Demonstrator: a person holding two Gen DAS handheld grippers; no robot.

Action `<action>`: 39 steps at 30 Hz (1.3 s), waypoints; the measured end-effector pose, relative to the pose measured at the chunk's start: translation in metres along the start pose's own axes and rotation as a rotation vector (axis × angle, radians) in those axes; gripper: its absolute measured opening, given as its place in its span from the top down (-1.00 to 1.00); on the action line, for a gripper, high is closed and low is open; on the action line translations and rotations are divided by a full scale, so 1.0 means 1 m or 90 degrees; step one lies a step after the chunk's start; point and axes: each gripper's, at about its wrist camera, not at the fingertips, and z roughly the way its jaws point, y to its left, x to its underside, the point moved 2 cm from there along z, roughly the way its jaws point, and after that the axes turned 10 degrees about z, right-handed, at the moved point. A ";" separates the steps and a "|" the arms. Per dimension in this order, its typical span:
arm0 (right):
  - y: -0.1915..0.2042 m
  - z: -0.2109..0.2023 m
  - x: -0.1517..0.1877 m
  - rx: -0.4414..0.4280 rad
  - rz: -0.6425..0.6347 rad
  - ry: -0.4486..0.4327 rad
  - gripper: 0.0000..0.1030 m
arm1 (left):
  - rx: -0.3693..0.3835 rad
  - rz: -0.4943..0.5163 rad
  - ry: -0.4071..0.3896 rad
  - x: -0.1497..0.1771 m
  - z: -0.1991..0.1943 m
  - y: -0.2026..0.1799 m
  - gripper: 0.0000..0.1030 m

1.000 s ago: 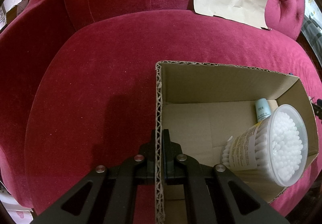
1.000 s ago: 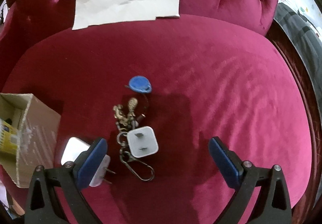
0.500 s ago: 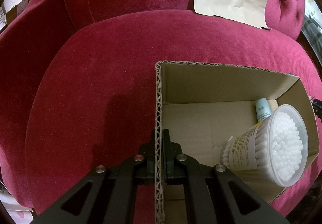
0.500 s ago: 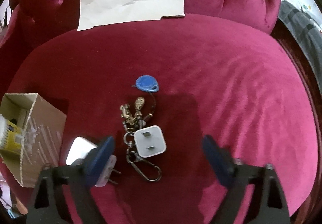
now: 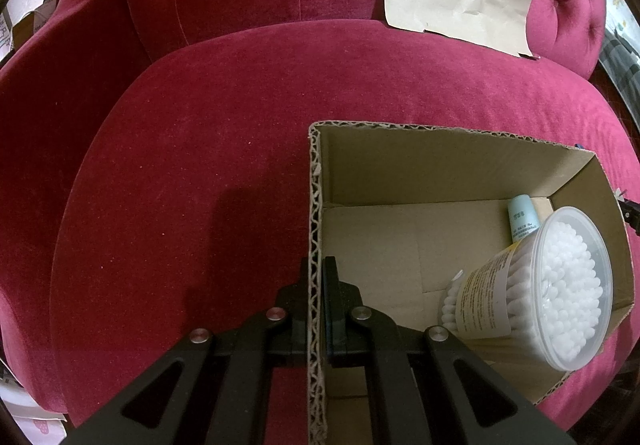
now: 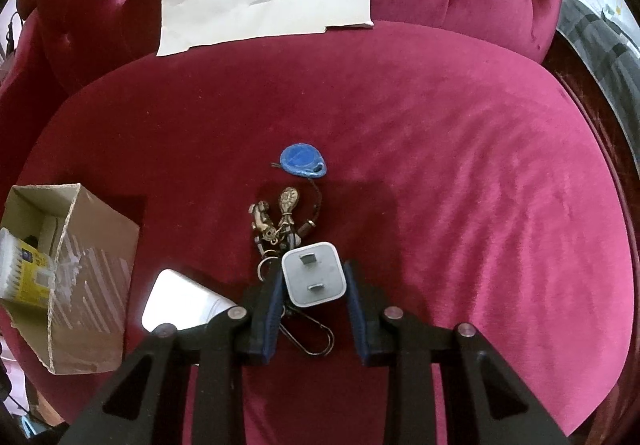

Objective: Organize rigid objects
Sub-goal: 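Carry the white cube charger into the box and release it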

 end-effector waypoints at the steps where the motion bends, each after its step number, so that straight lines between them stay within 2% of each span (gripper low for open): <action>1: 0.000 -0.002 -0.001 0.000 -0.001 -0.001 0.39 | 0.000 0.000 0.000 0.000 0.000 0.000 0.93; 16: 0.017 -0.041 -0.015 -0.010 -0.016 -0.026 0.39 | 0.000 0.000 0.000 0.000 0.000 0.001 0.93; 21: 0.029 -0.056 -0.017 -0.006 -0.027 -0.037 0.39 | 0.000 0.000 0.000 0.000 0.000 0.001 0.93; 39: 0.086 -0.085 -0.020 -0.056 -0.075 -0.067 0.39 | -0.001 -0.001 0.000 0.000 0.000 0.000 0.93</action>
